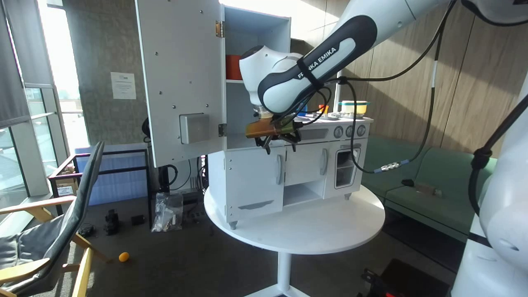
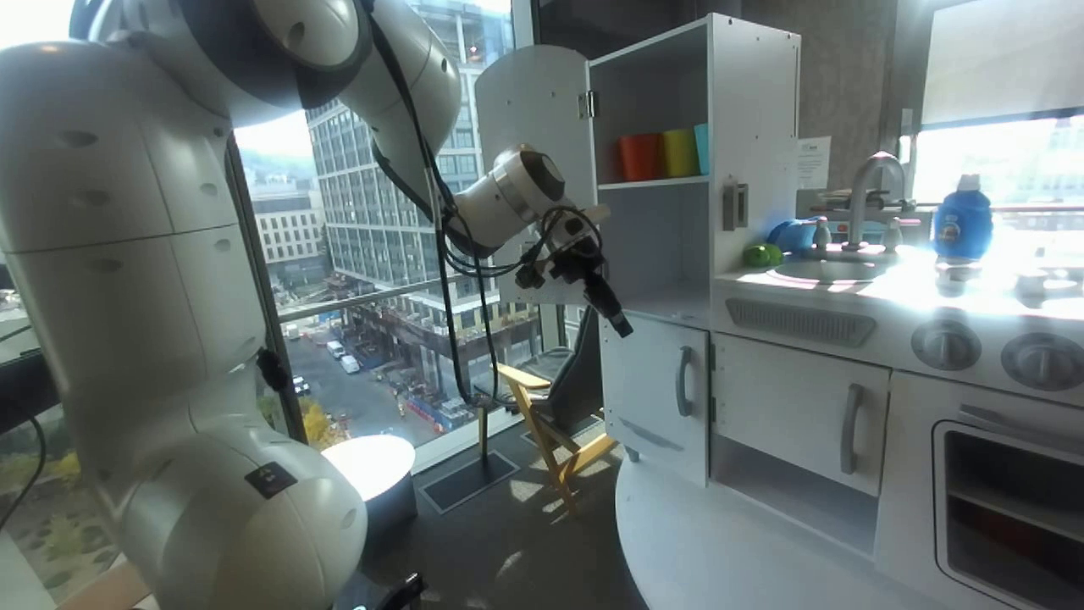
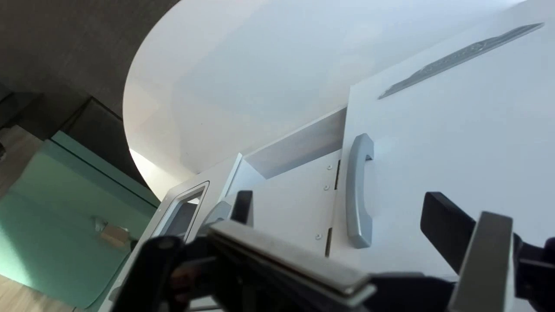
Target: Close all the cabinet doors
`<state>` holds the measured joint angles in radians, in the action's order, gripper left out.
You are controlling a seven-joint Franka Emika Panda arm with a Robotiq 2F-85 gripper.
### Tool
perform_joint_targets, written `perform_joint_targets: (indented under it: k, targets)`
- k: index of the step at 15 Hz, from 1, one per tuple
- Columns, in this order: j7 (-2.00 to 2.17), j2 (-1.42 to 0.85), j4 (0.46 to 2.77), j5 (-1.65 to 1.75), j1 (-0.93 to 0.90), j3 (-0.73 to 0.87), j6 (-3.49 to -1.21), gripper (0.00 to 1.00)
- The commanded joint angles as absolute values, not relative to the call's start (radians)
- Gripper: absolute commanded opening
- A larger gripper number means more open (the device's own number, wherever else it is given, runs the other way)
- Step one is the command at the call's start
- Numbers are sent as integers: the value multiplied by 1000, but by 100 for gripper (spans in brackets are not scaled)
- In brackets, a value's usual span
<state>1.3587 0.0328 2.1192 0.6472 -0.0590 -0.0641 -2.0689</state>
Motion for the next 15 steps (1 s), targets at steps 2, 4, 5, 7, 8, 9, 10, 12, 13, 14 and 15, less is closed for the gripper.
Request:
perform_joint_targets:
  k: [2,4,5,7,8,9,10,12,13,14,15]
  targets:
    - [1309,228,2190,620,-126,-147,-2099,100]
    - [1281,296,2192,607,-161,-195,-2099,100]
    - [1268,327,2193,593,-176,-216,-2111,100]
    - [1248,358,2175,565,-197,-252,-2150,100]
    - [1233,364,2161,546,-205,-266,-2176,100]
    - [1222,367,2149,532,-210,-280,-2209,100]
    - [1212,363,2137,515,-213,-293,-2249,100]
    - [1236,328,2094,496,-200,-327,-2324,100]
    - [1247,319,2084,494,-196,-346,-2346,100]
    - [1260,291,2053,501,-185,-362,-2359,100]
    - [1279,270,2030,512,-176,-378,-2365,100]
